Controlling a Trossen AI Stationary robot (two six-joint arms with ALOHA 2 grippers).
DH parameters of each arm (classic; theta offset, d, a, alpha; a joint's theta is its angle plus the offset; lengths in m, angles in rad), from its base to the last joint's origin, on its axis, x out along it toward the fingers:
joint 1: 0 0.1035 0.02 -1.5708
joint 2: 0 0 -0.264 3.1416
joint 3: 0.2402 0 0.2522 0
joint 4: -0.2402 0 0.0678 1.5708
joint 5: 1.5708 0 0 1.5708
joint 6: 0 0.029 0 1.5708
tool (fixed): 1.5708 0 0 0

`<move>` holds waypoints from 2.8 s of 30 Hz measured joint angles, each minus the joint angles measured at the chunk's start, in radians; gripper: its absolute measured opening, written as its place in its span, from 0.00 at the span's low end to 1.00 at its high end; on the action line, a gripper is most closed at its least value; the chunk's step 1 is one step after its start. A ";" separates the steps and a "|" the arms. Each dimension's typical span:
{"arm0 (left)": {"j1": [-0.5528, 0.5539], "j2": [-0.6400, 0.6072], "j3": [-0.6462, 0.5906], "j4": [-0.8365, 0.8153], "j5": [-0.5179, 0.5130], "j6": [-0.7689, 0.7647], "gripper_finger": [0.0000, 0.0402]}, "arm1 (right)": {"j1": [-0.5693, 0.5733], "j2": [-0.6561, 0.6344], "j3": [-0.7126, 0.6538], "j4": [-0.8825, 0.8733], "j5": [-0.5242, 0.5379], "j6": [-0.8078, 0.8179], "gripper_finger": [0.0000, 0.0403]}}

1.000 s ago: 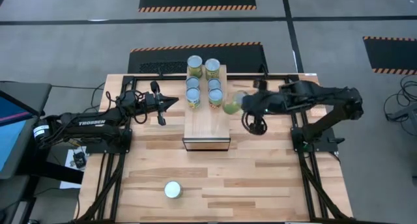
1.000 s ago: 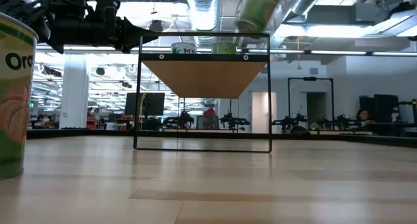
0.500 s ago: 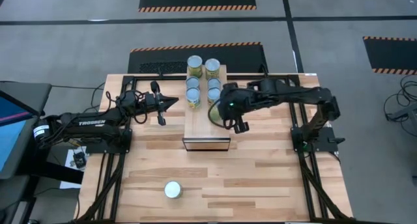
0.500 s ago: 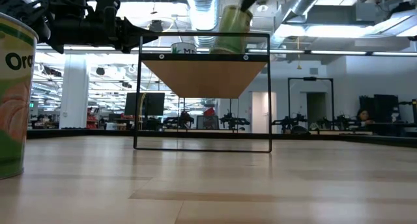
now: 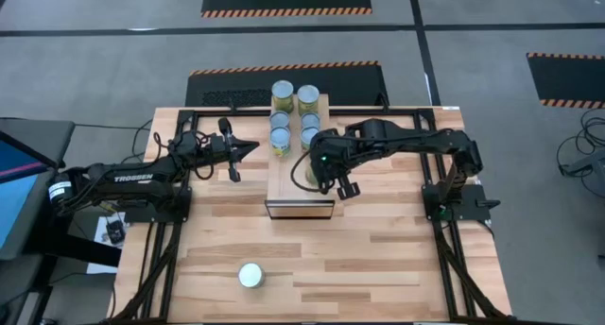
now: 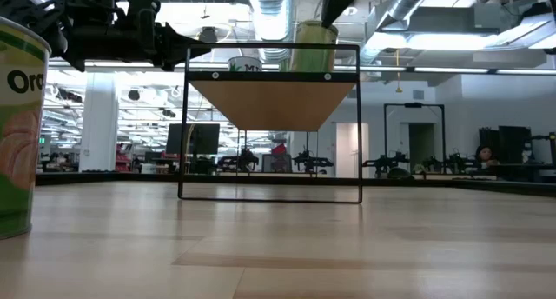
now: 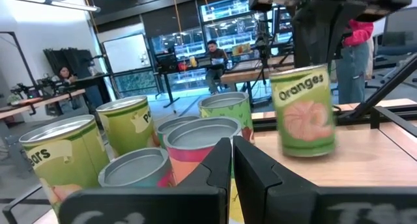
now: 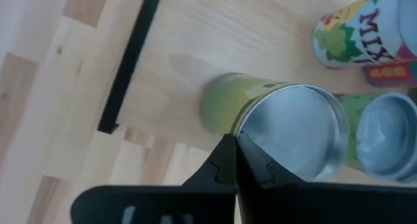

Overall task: Pick and place cans onto a shelf
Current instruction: Put the top large canned oranges on the shelf, then put the large canned oranges aligned with the other large canned oranges on the shelf

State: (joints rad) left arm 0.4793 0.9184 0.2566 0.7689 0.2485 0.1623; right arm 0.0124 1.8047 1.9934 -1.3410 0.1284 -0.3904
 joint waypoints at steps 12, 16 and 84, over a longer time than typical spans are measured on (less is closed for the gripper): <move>0.000 0.000 0.000 0.000 0.000 -0.001 0.02 | -0.009 0.016 0.001 0.004 0.015 0.000 0.08; 0.000 0.000 0.000 0.000 0.000 -0.001 0.02 | -0.009 0.016 0.001 0.011 0.054 0.000 0.14; 0.000 0.000 0.000 -0.014 0.004 0.016 0.02 | -0.004 -0.283 -0.680 0.516 -0.023 0.227 0.01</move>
State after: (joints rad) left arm 0.4791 0.9184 0.2565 0.7551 0.2523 0.1780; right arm 0.0082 1.5219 1.3130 -0.8245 0.1053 -0.1634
